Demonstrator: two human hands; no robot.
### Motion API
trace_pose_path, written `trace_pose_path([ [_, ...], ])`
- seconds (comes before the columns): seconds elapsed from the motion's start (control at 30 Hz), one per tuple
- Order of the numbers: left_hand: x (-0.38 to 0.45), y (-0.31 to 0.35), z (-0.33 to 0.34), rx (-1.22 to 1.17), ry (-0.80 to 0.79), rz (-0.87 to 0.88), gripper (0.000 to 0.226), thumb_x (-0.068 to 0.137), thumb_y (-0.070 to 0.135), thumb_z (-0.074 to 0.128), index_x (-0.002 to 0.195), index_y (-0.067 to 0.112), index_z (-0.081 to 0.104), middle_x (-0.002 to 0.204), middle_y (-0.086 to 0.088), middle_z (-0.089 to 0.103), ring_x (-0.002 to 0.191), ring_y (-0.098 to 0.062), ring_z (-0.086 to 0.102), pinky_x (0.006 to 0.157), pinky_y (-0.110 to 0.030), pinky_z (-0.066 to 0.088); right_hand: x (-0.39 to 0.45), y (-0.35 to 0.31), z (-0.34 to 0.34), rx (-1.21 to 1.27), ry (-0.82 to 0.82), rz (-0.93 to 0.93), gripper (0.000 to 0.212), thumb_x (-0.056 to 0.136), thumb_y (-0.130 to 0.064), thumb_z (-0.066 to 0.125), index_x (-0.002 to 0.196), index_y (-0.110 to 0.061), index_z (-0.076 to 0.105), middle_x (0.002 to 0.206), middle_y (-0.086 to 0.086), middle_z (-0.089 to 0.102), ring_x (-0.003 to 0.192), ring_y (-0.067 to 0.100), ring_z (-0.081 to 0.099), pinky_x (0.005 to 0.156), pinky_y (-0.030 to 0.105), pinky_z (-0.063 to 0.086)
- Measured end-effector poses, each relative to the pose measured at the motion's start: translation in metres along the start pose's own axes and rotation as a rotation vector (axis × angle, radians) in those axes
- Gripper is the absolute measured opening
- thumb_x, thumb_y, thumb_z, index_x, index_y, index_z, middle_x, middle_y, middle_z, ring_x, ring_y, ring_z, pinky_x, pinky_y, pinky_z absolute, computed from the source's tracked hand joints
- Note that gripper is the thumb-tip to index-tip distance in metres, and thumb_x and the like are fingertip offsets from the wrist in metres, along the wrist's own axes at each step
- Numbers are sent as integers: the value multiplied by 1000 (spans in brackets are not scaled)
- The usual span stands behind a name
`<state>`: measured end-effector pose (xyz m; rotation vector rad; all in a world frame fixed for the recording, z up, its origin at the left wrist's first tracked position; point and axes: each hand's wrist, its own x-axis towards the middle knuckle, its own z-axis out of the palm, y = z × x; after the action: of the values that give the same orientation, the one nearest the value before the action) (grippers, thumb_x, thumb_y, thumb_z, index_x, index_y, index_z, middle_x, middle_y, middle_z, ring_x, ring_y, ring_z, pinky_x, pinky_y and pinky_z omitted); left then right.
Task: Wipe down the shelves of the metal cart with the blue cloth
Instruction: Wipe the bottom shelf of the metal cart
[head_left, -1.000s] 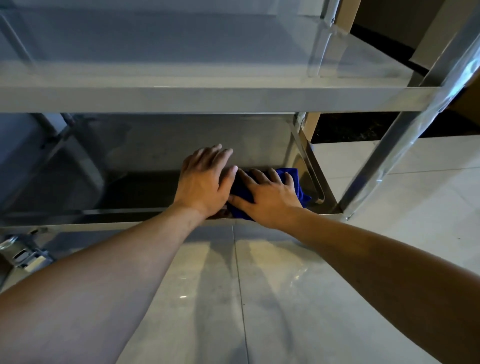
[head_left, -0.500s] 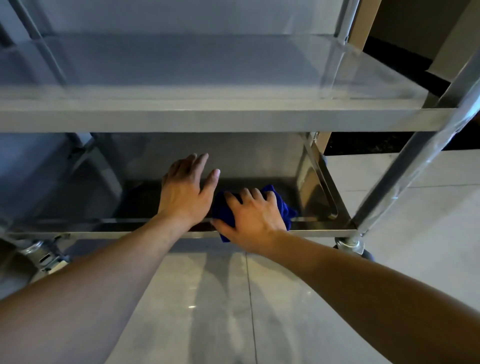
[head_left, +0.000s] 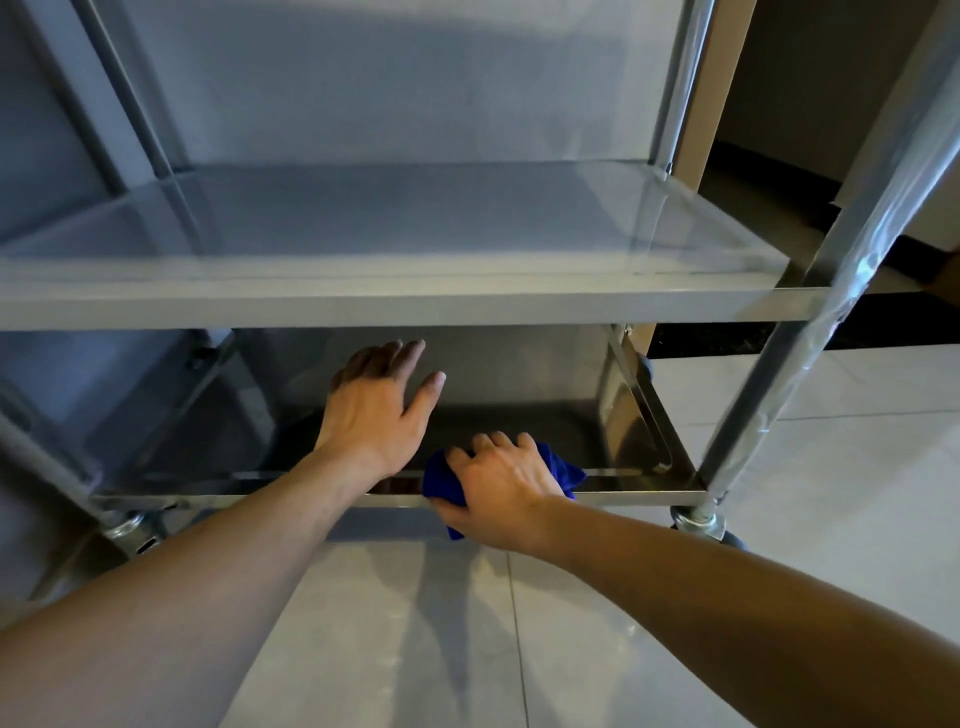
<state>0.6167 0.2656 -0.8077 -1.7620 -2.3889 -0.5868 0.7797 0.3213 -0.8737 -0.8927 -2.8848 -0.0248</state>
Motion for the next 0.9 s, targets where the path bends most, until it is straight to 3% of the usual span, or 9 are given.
trace_pose_path([
  [0.2, -13, -12, -23, -4, -47, -24, 84, 86, 71, 10, 151, 25, 36, 150, -7, 46, 135, -27, 44, 107, -48, 41, -4, -9, -13, -26, 10, -14, 52, 92, -68, 40, 120, -27, 56, 97, 2, 60, 89, 23, 56, 81, 46, 43],
  [0.5, -29, -18, -37, 63, -127, -71, 71, 92, 67, 17, 147, 28, 41, 144, -3, 52, 132, -24, 44, 107, -44, 38, 5, -23, -61, -43, -9, -14, 54, 92, -68, 40, 116, -23, 58, 99, 7, 61, 92, 27, 57, 85, 50, 42],
  [0.7, -42, -5, -74, 37, -221, -155, 60, 96, 60, 31, 146, 28, 42, 147, 0, 49, 136, -22, 38, 109, -42, 36, 9, -37, -115, 19, -122, 62, 55, 92, -68, 42, 120, -22, 57, 107, 9, 61, 99, 30, 56, 88, 51, 40],
  [0.9, -65, 9, -154, 17, -367, -192, 59, 99, 58, 29, 150, 29, 35, 154, 1, 39, 142, -22, 29, 113, -43, 28, -11, -66, -186, 182, -295, 176, 52, 92, -69, 42, 121, -28, 56, 108, 5, 59, 102, 26, 54, 87, 47, 38],
])
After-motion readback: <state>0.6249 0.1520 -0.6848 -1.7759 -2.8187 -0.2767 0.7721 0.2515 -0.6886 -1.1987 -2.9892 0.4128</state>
